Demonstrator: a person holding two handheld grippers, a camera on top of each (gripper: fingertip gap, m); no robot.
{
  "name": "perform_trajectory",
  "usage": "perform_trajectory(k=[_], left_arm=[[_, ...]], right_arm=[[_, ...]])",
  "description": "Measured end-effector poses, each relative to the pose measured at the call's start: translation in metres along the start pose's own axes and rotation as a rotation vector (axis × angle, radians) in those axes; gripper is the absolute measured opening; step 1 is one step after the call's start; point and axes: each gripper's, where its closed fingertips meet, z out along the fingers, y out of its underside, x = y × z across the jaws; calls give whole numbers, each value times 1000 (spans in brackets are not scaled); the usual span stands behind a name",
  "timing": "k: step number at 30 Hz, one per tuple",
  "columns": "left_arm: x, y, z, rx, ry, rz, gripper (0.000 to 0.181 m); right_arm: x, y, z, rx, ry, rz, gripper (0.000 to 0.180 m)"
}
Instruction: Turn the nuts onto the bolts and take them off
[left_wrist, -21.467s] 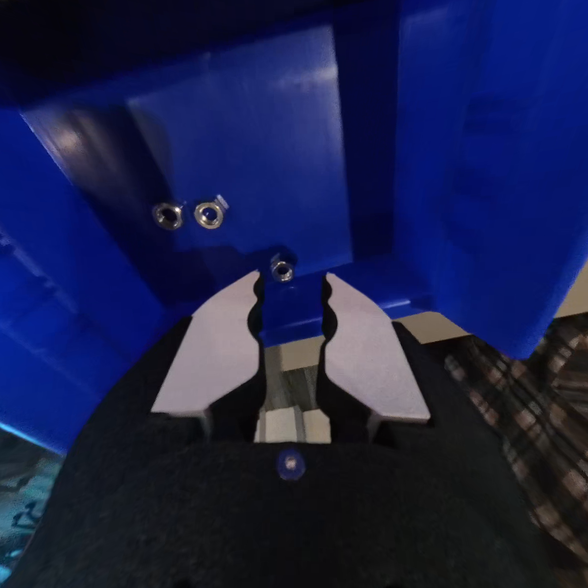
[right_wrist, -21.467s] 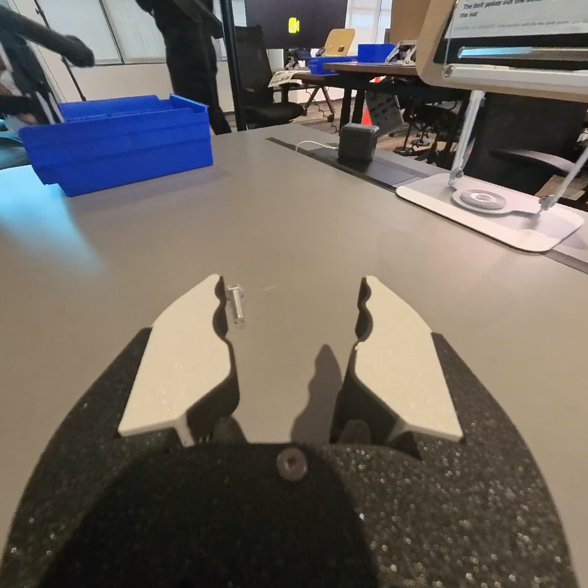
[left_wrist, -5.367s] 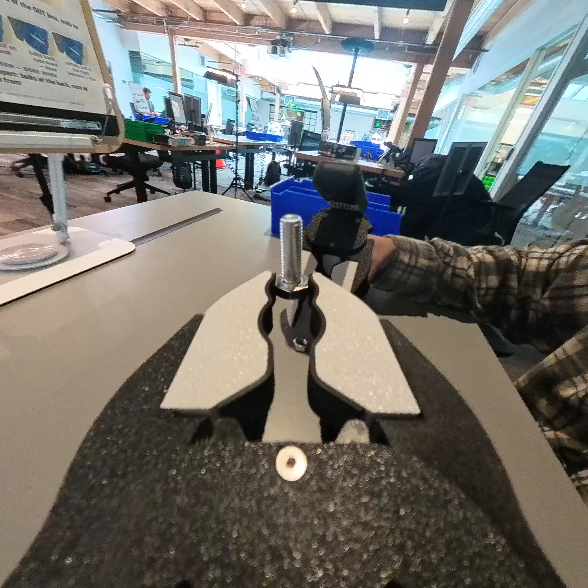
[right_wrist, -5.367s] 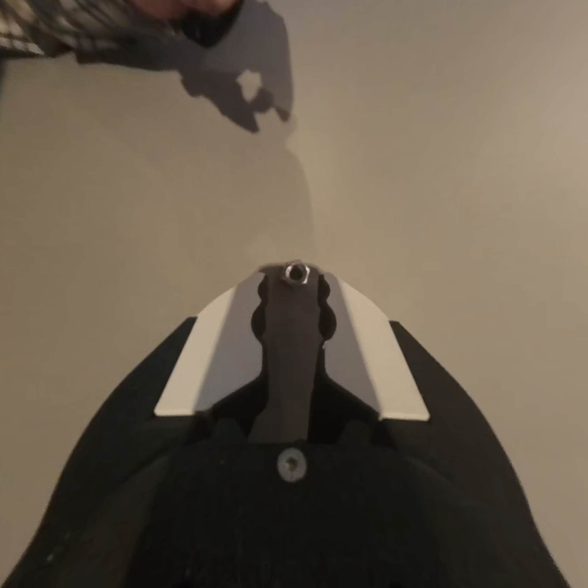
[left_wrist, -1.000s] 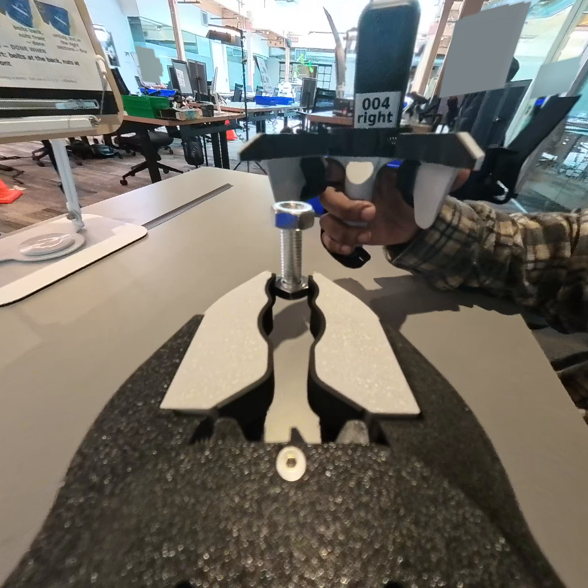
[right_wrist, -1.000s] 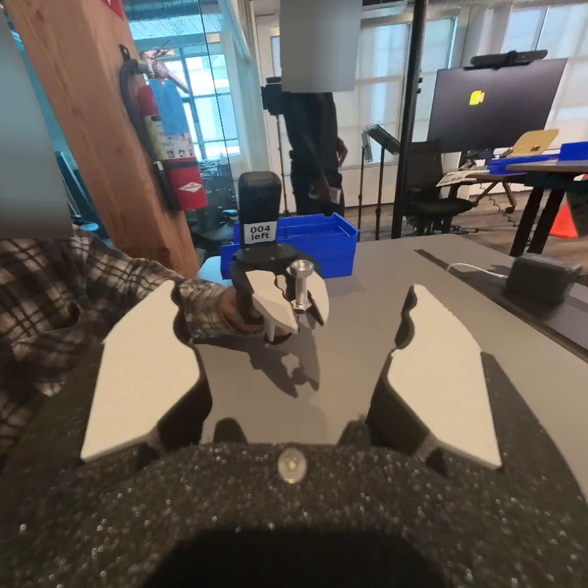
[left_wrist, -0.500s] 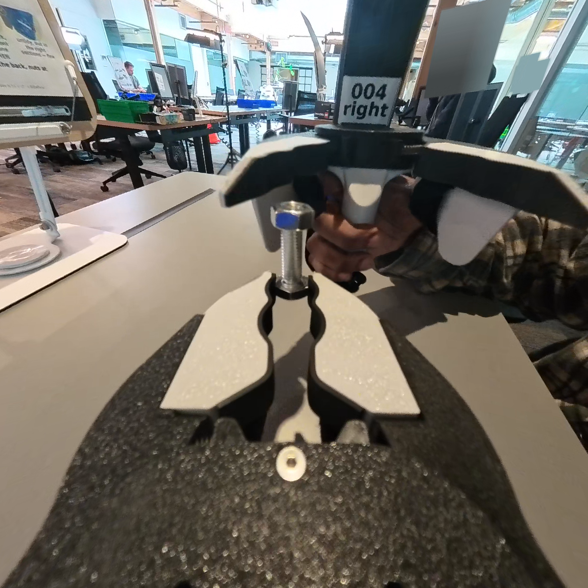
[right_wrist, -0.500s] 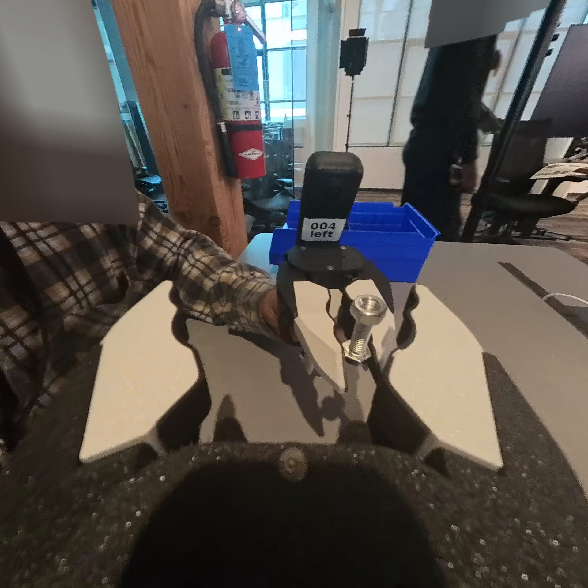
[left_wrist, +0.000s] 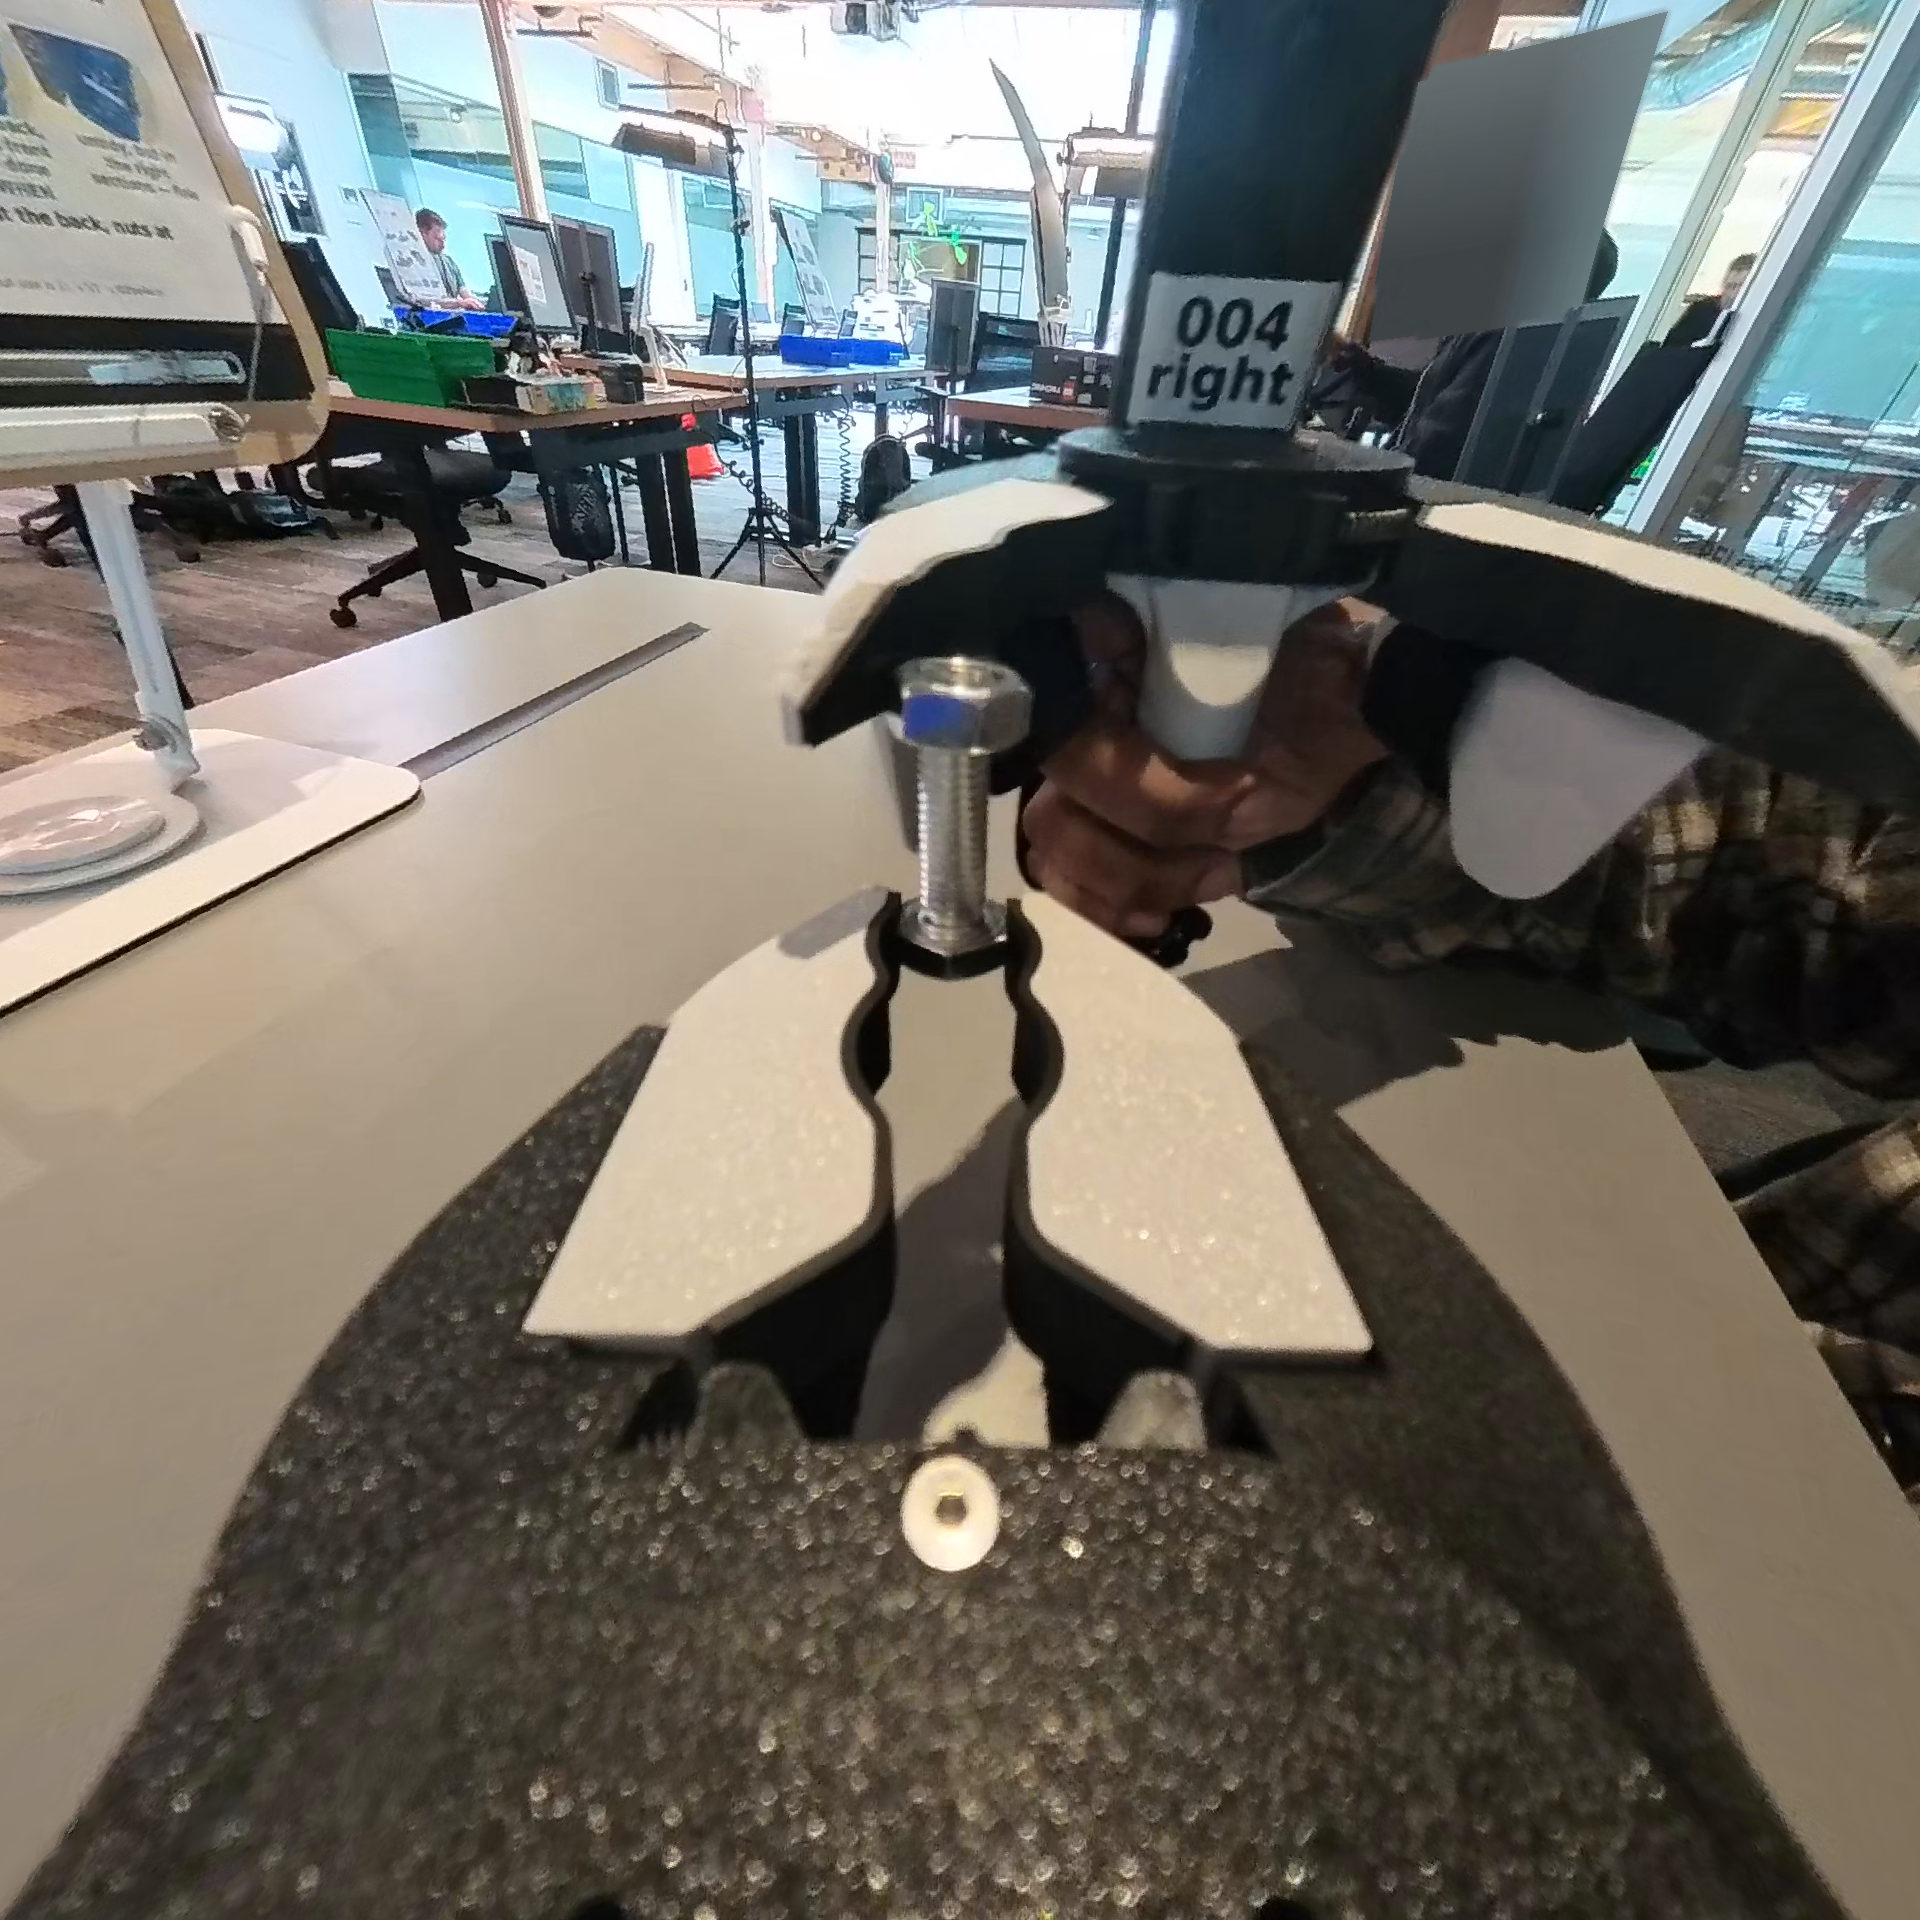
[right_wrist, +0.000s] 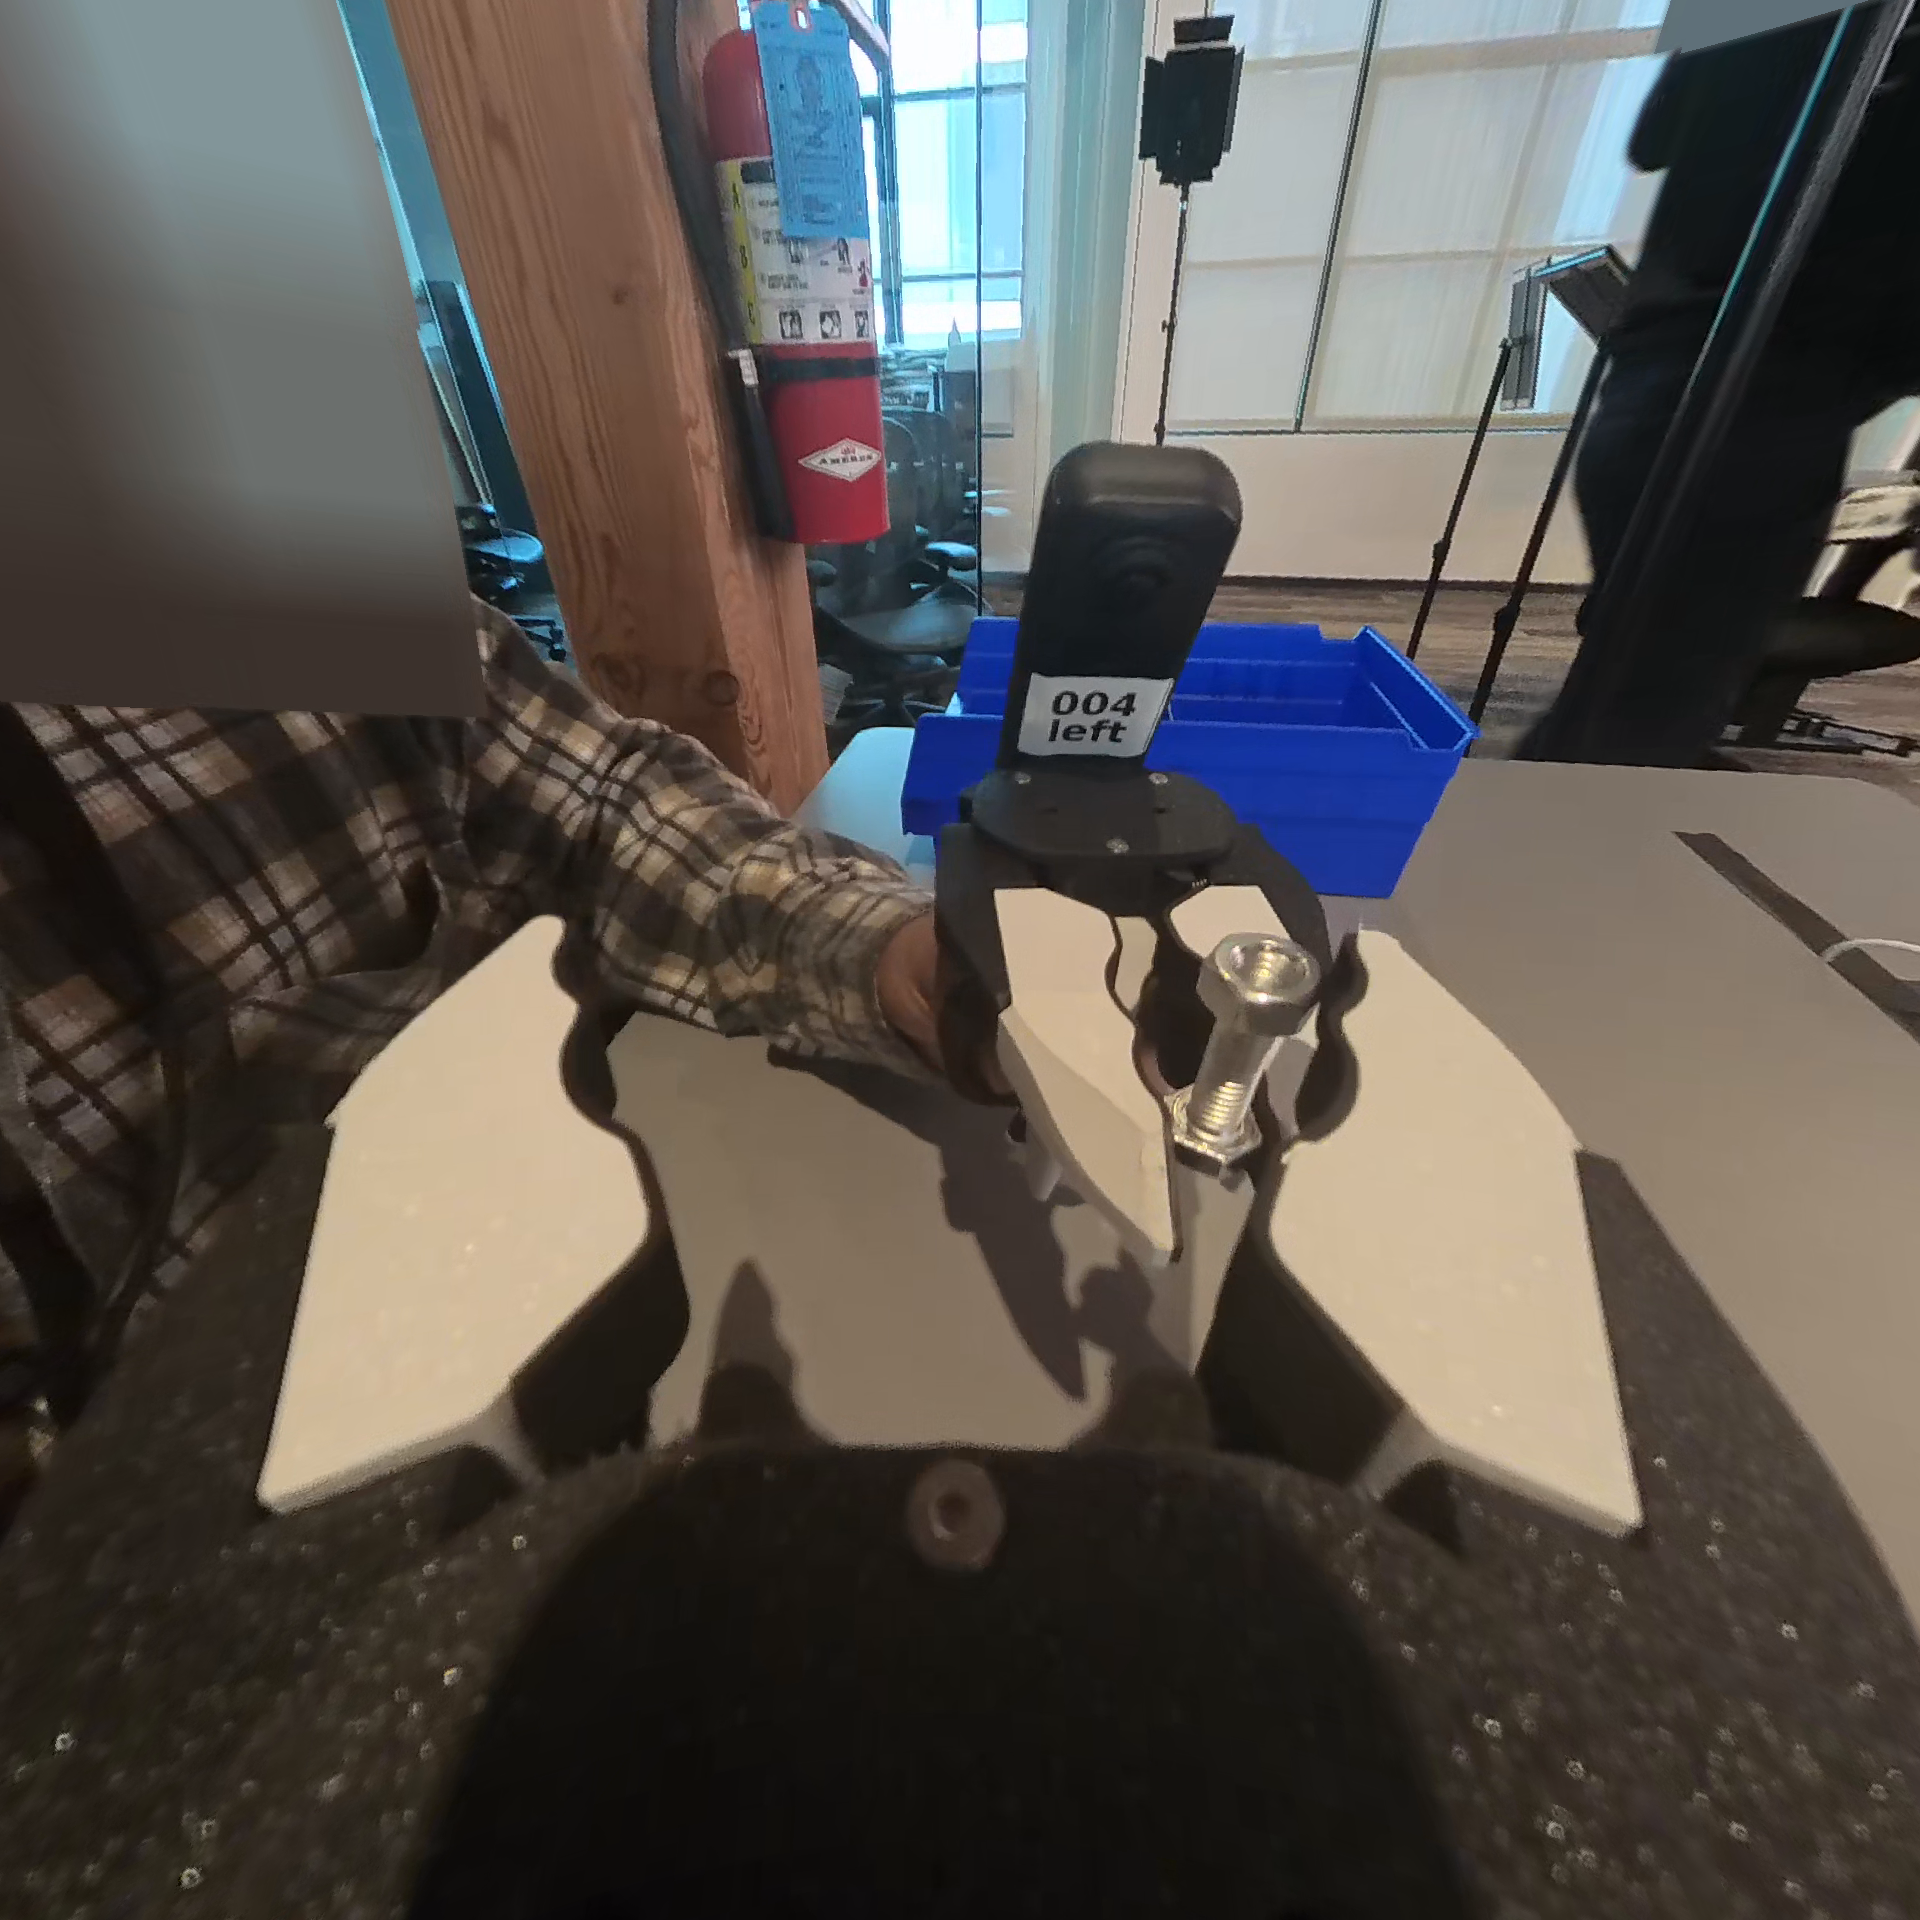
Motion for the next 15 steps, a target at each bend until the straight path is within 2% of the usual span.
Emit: perform_trajectory(k=[15], left_arm=[[-2,1,0,-11,-13,-2,18]], right_arm=[[-2,1,-8,-7,6,7,126]])
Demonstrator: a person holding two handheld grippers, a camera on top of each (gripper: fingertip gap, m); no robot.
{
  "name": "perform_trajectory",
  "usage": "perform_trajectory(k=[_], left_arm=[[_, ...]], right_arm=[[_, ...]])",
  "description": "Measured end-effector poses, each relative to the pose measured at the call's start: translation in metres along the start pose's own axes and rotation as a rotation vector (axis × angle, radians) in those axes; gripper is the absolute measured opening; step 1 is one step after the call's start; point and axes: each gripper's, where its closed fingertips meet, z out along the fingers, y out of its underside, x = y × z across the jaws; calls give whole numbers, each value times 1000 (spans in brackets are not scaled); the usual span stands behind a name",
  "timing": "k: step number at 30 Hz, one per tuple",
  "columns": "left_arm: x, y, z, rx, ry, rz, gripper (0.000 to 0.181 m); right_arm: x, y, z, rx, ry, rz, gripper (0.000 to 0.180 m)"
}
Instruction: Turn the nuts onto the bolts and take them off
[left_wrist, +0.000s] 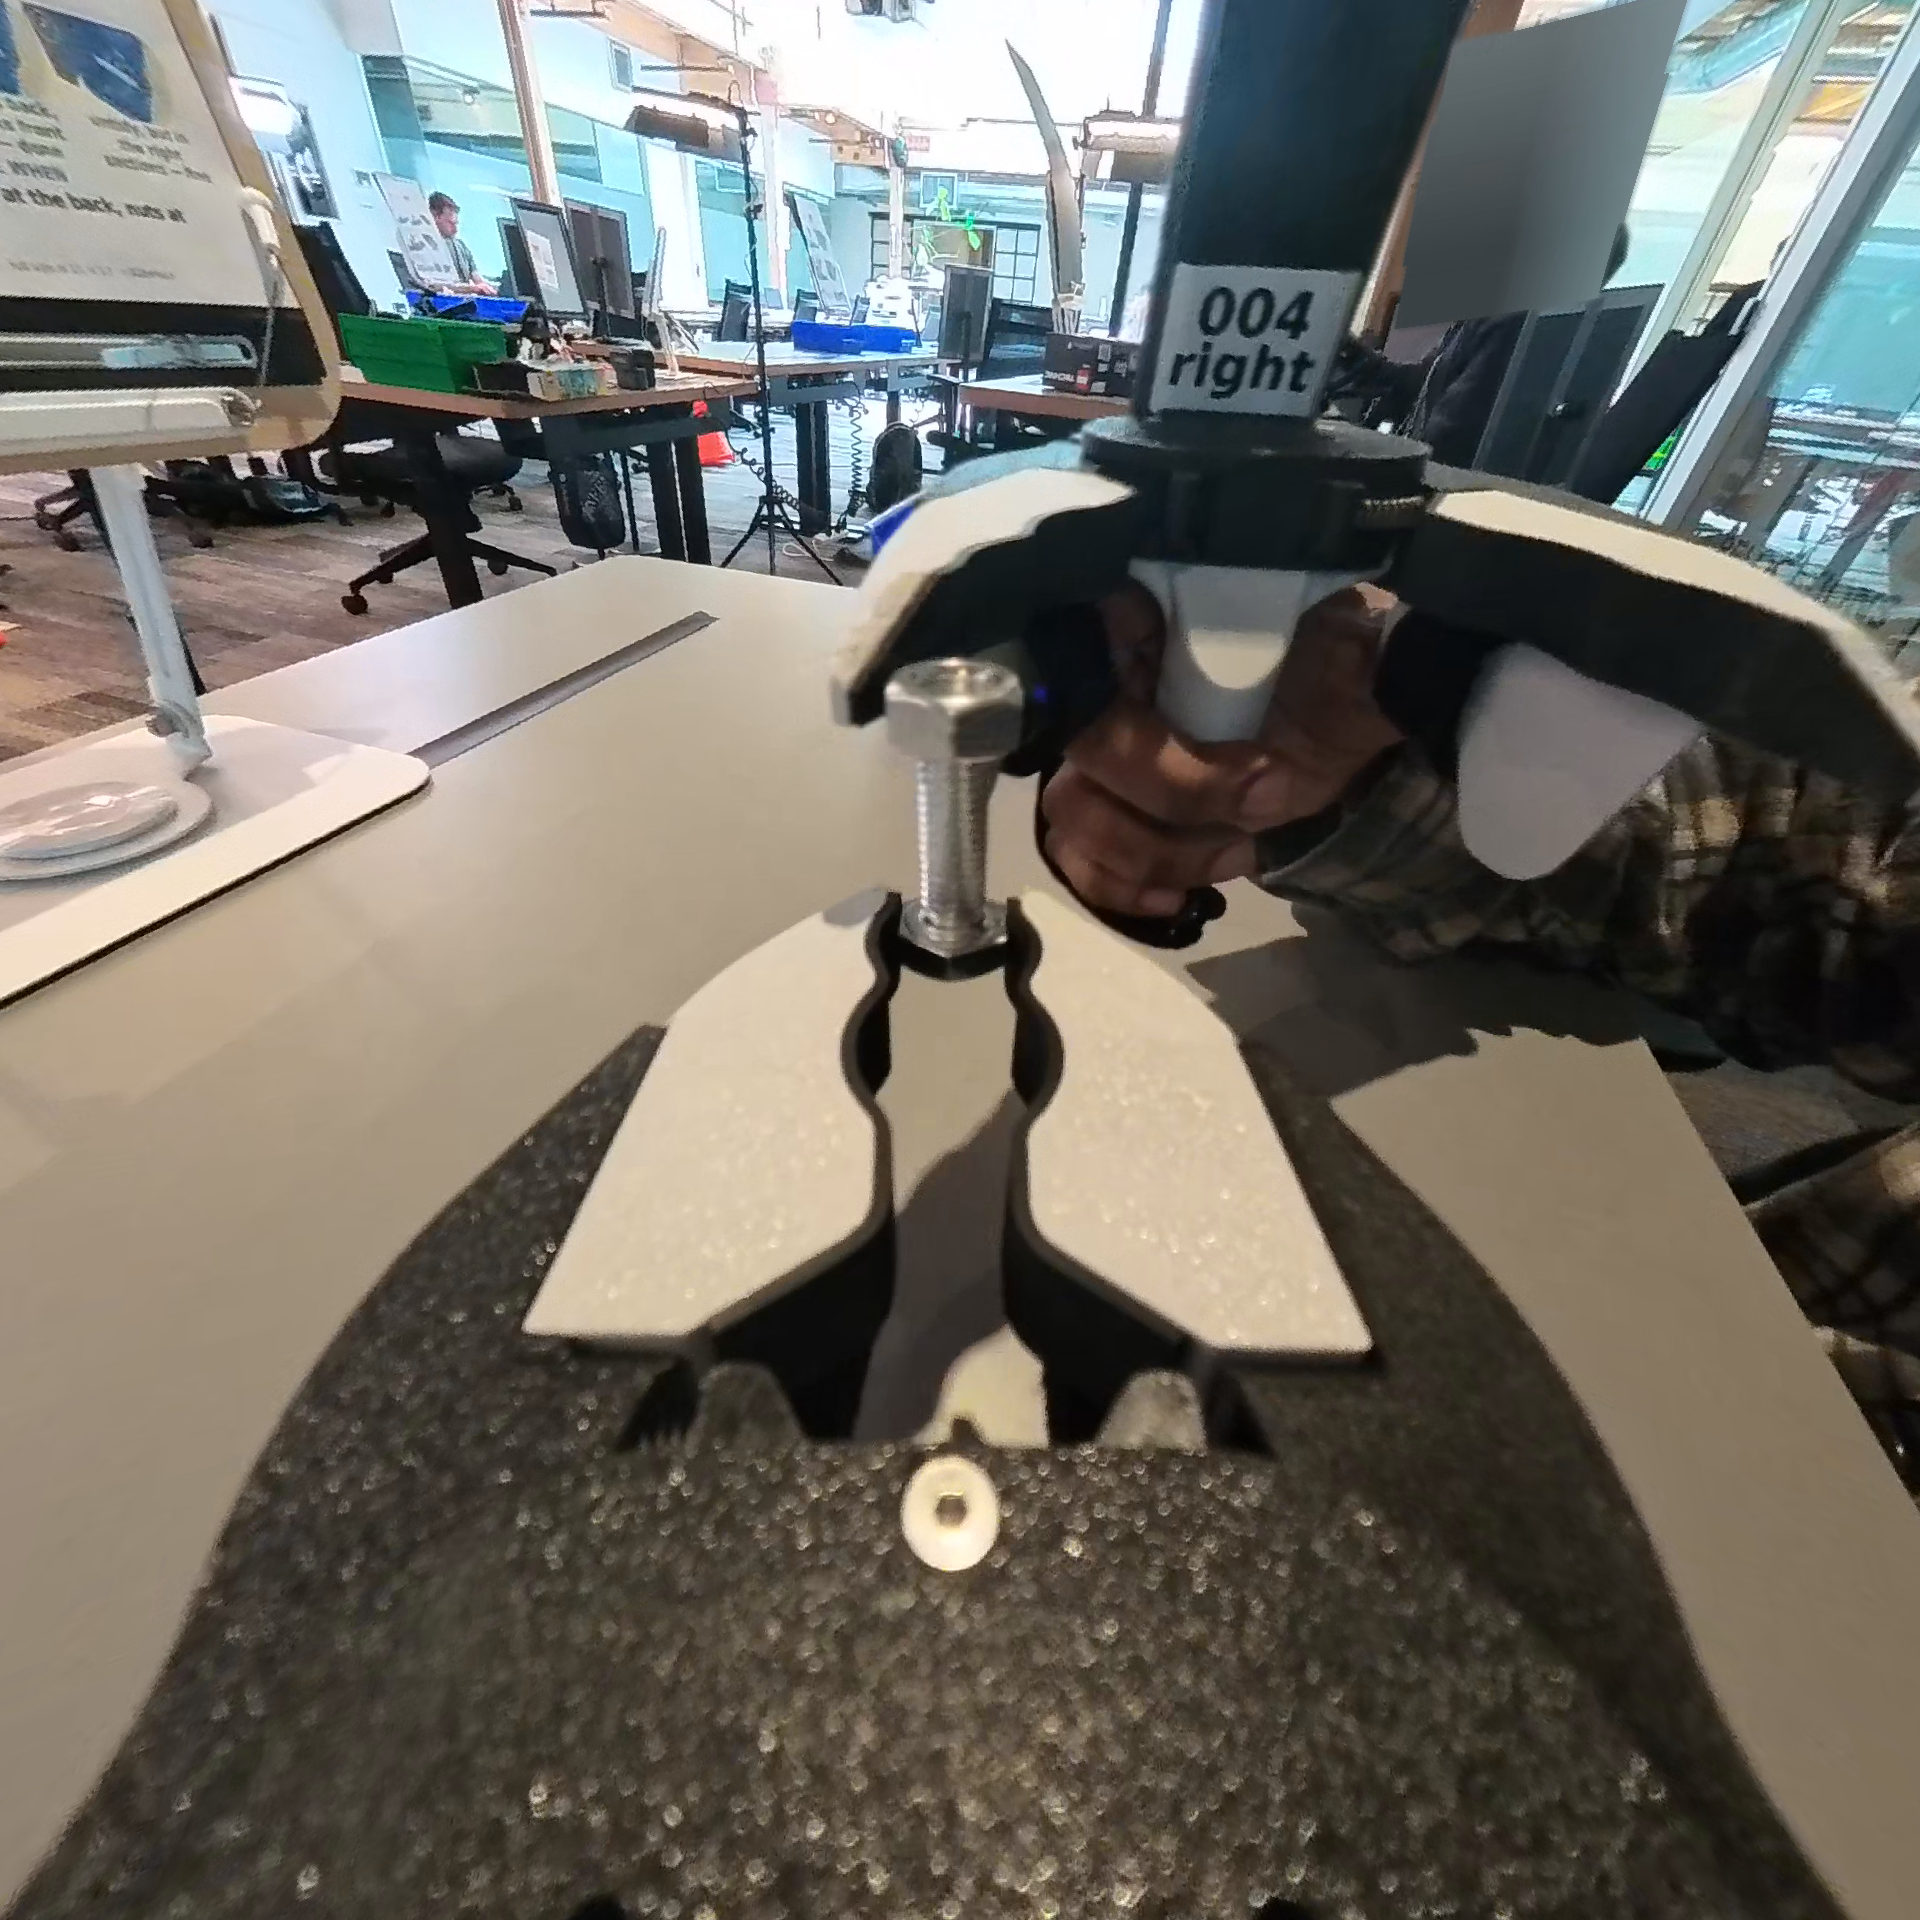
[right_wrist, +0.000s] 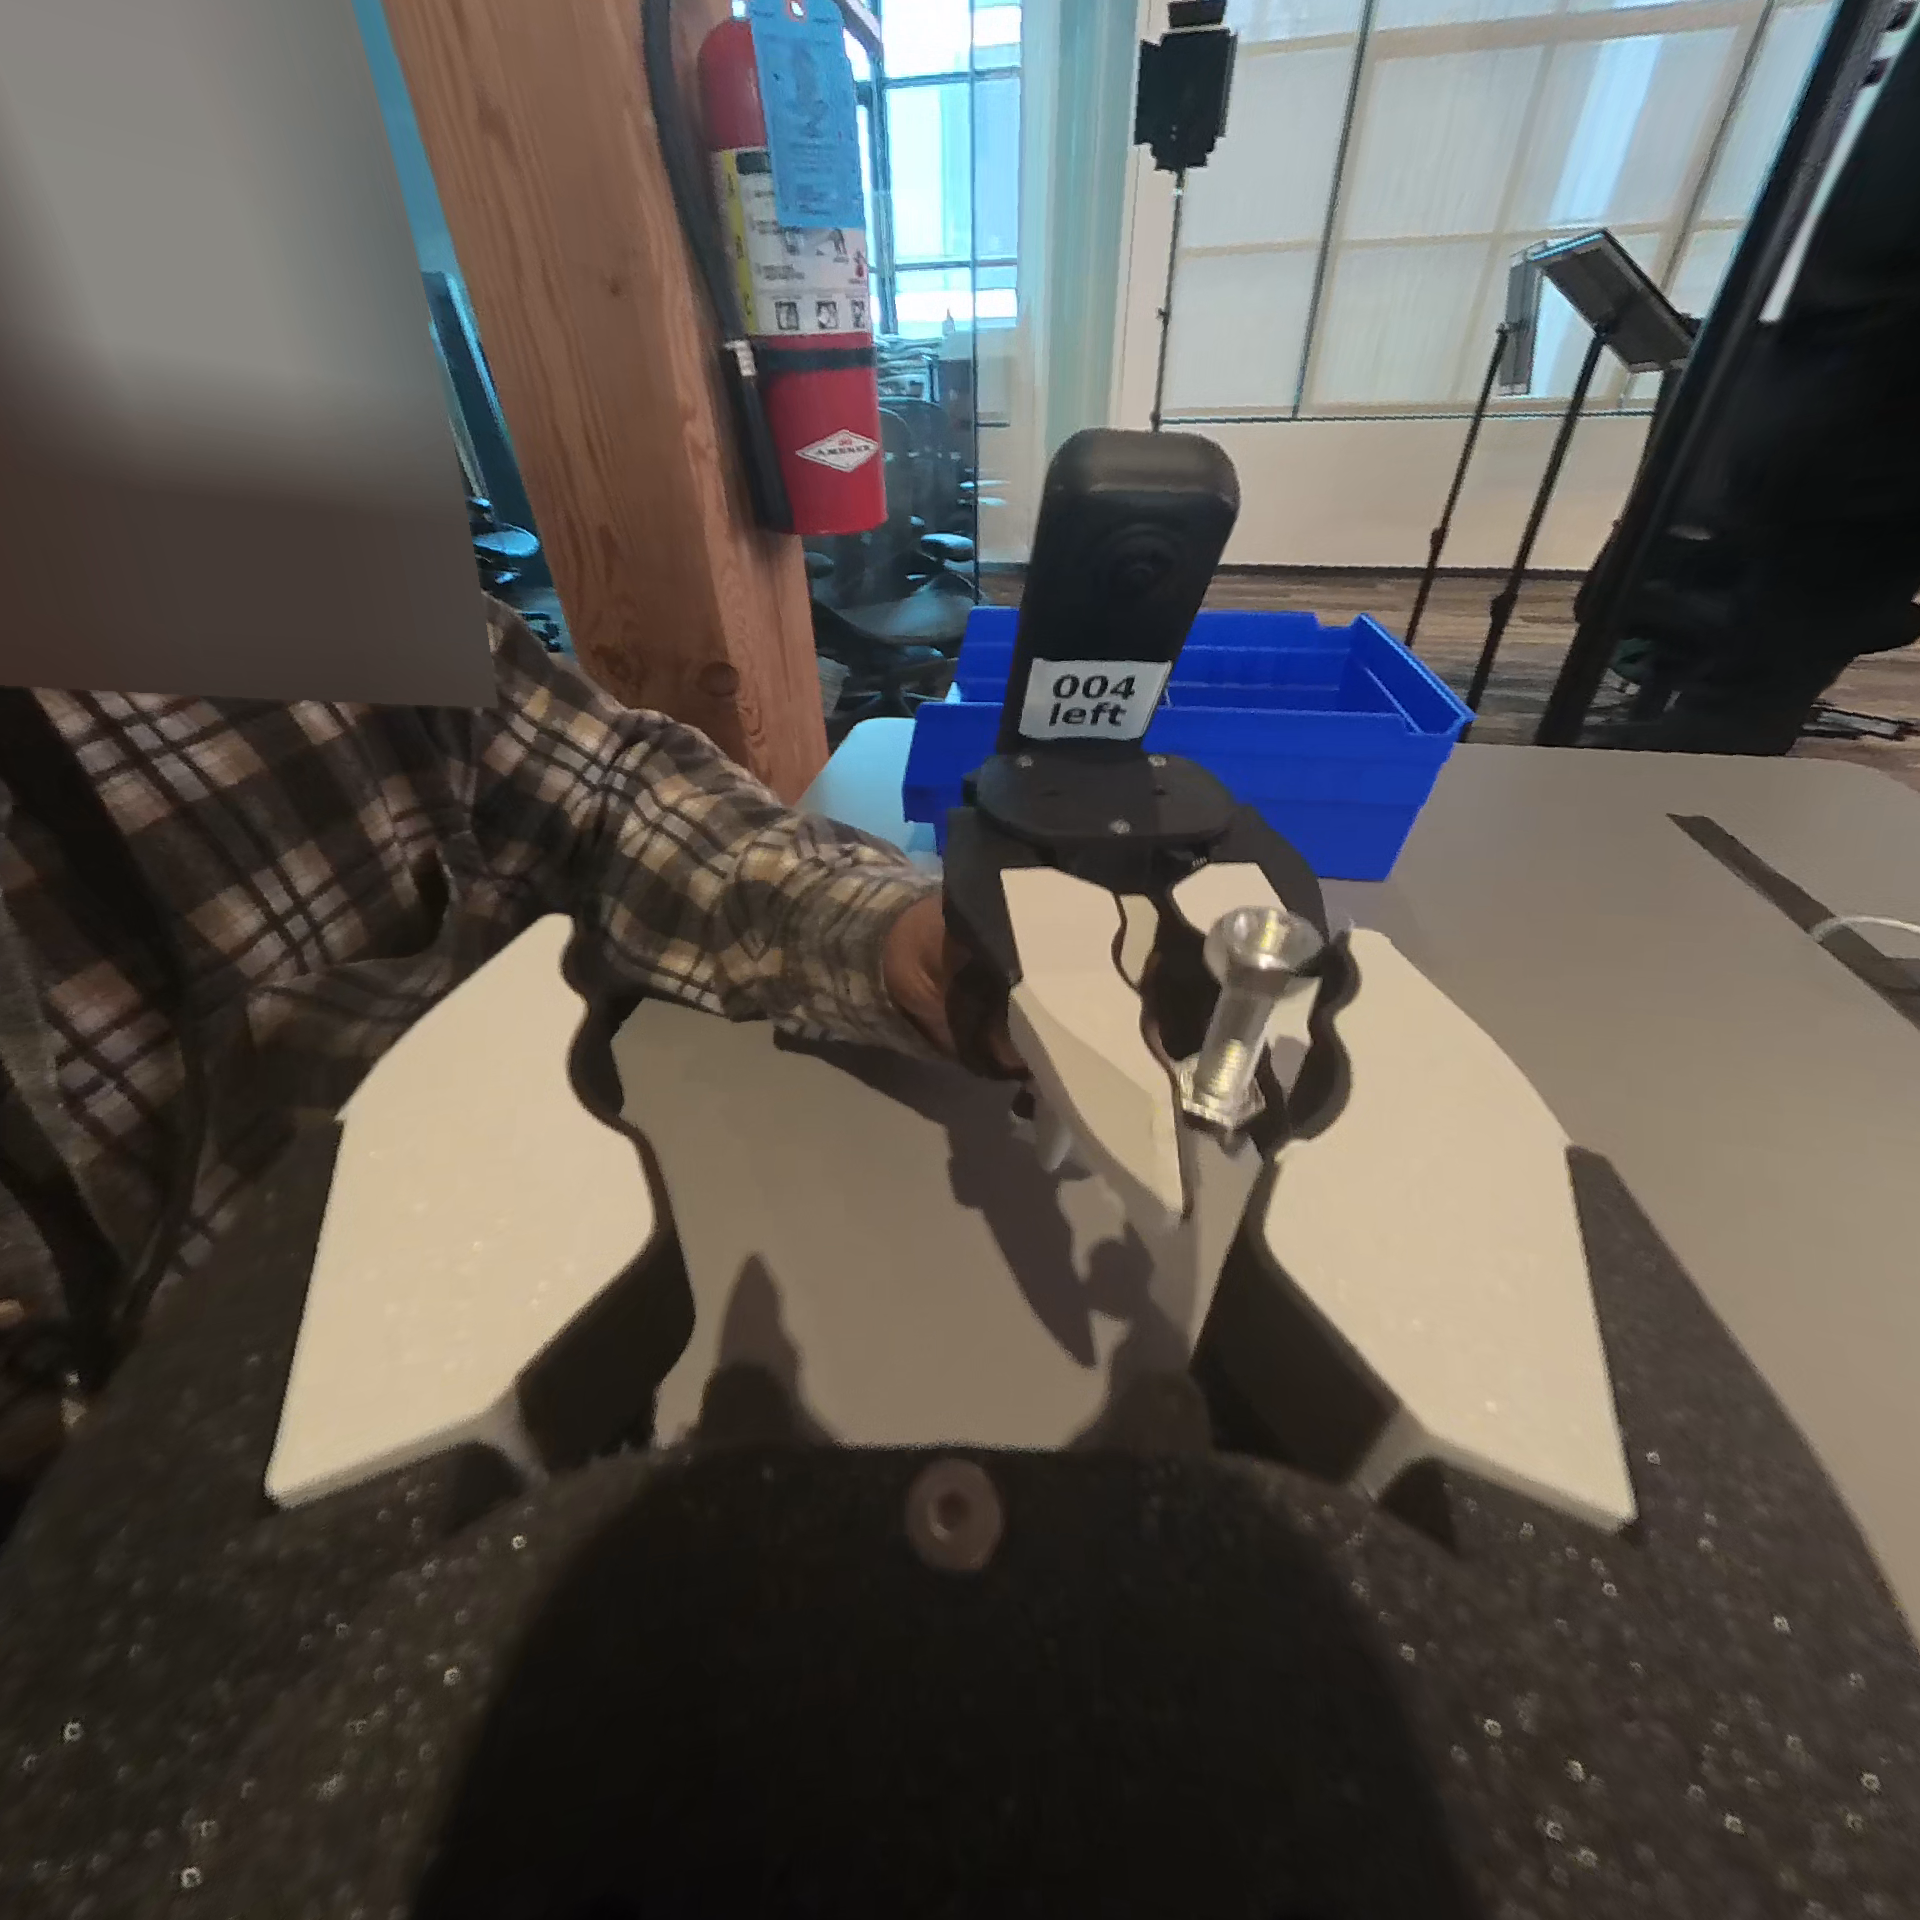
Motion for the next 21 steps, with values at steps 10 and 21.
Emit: perform_trajectory(k=[10,21], left_arm=[[2,0,1,-3,-1,12,18],[3,-1,2,-6,-5,21,18]], right_arm=[[-1,0,2,-11,-10,0,126],[-1,-2,1,1,-15,6,125]])
